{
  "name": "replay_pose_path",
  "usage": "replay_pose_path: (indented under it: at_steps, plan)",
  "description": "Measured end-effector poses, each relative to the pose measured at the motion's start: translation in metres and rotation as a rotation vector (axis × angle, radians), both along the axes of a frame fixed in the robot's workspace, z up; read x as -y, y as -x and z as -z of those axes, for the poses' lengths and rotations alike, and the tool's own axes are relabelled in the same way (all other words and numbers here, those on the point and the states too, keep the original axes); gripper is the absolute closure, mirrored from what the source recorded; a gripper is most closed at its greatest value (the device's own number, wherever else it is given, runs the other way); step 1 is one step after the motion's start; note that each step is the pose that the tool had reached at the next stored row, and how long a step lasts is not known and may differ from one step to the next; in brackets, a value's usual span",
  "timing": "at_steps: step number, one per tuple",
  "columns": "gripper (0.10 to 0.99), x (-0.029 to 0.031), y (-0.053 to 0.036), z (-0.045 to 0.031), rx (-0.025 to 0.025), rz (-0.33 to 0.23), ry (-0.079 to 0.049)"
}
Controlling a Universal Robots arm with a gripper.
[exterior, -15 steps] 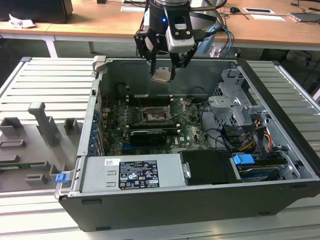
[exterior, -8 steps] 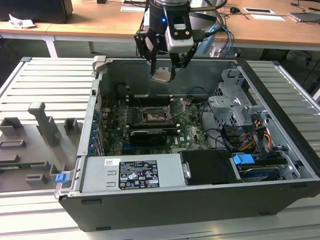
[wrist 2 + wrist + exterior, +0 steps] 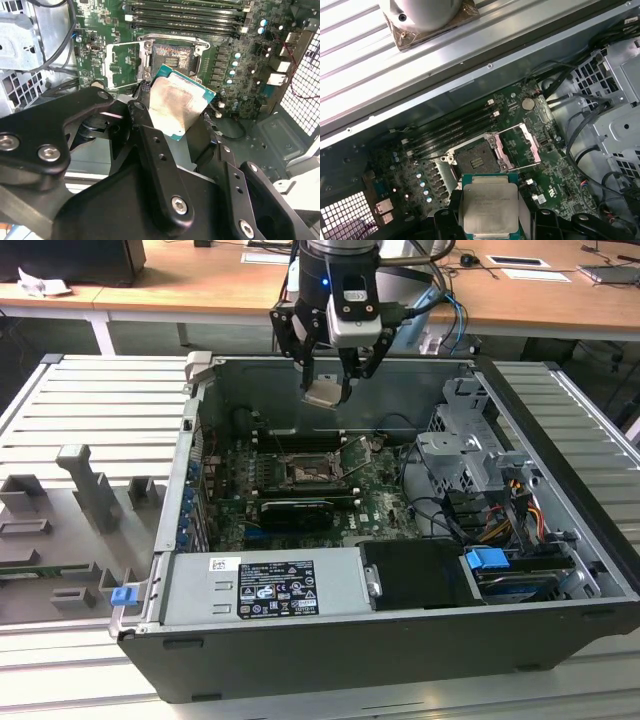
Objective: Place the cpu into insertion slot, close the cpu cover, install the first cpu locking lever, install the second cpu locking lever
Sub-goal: 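Place the cpu into insertion slot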
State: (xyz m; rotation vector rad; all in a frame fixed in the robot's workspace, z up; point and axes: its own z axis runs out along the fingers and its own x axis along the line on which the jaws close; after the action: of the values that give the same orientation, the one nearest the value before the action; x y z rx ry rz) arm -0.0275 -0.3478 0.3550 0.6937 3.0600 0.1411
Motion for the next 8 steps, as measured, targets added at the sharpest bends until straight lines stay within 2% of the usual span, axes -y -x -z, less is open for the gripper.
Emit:
replay_pose_path:
  at_steps: [8]
  plan:
    - [0.557,0.0000,0.0000,0.0009,0.0001,0.047,0.000]
